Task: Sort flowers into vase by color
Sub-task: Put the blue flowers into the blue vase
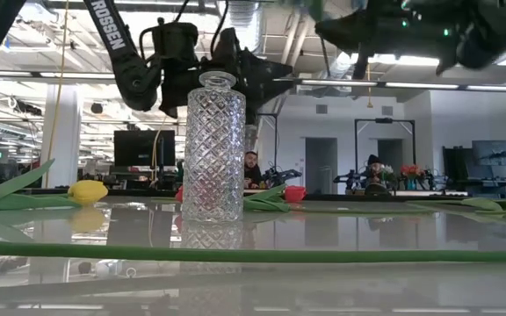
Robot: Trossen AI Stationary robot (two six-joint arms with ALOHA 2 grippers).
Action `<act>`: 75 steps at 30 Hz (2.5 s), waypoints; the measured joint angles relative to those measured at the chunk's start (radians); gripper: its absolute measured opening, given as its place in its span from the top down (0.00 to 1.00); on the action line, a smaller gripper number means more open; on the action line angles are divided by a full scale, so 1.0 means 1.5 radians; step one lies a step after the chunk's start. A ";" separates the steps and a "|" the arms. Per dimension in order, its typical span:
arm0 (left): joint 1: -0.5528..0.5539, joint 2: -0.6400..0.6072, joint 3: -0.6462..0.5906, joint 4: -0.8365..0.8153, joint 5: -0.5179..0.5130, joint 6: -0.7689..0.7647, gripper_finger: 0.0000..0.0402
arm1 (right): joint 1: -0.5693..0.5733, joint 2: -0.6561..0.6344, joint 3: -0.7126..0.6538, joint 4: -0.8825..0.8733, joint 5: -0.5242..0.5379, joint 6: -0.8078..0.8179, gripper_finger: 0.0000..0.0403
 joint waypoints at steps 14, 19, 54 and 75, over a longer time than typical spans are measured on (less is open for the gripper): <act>-0.007 0.001 0.030 -0.023 -0.023 0.002 0.62 | 0.006 0.210 0.000 0.328 -0.015 0.066 0.92; -0.006 0.001 0.030 -0.020 -0.025 0.002 0.62 | 0.007 0.240 0.025 0.327 -0.018 0.083 0.92; -0.006 0.001 0.030 -0.022 0.072 -0.026 1.00 | -0.016 0.239 0.063 0.260 -0.167 0.130 0.79; -0.009 0.000 0.030 -0.131 0.072 -0.046 1.00 | -0.046 0.086 0.062 -0.134 -0.231 -0.039 0.44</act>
